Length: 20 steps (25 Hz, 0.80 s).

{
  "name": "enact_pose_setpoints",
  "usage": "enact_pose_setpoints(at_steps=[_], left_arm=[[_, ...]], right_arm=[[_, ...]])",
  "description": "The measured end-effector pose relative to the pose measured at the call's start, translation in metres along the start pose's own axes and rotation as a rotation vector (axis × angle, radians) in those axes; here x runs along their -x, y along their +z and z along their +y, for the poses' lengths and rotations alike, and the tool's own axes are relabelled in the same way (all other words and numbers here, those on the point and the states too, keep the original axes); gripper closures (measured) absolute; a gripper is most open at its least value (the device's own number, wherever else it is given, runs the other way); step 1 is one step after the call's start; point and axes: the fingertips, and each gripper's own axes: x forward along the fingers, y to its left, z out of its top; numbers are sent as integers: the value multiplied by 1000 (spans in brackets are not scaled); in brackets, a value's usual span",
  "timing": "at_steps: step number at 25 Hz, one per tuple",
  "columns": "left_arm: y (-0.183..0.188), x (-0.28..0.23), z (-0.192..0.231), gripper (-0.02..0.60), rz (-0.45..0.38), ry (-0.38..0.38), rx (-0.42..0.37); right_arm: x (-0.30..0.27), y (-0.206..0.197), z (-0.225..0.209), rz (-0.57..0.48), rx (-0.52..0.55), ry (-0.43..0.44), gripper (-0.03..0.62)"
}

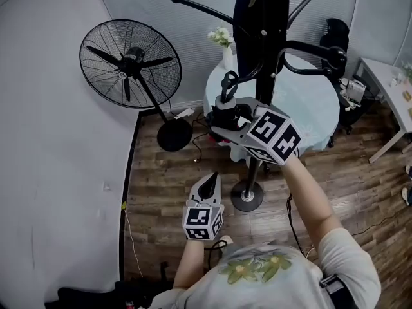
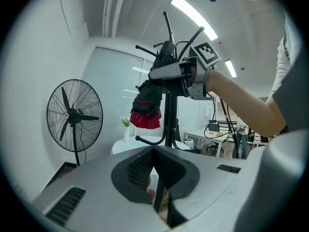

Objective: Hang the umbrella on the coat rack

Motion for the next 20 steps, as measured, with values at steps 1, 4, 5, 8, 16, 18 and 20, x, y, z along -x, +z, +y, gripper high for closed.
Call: enact_pose_setpoints(at_steps=[1,4,5,8,16,18,20], left_arm=[[-1,0,0,578,2,0,1],[-3,-1,-2,578,6,-3,3],[-4,-1,-2,578,8,-4,4],[-7,0,-1,578,14,0,8],[-14,1,1,578,26,7,16],[-15,1,0,578,29,5,17],[-16,1,-1,578,30,3,18]], right_arm=[[-1,-1,0,2,-2,1,370],[-5,-4,1,10,-8,7,371],[-6,-5,2,11,-10,8,370],[-10,-7,0,14,-19,9,370],[-18,-19,-2,39,-41,10,370],[-18,-22,-5,47,-47,4,370],[-18,-24,-8,52,-52,-4,370]])
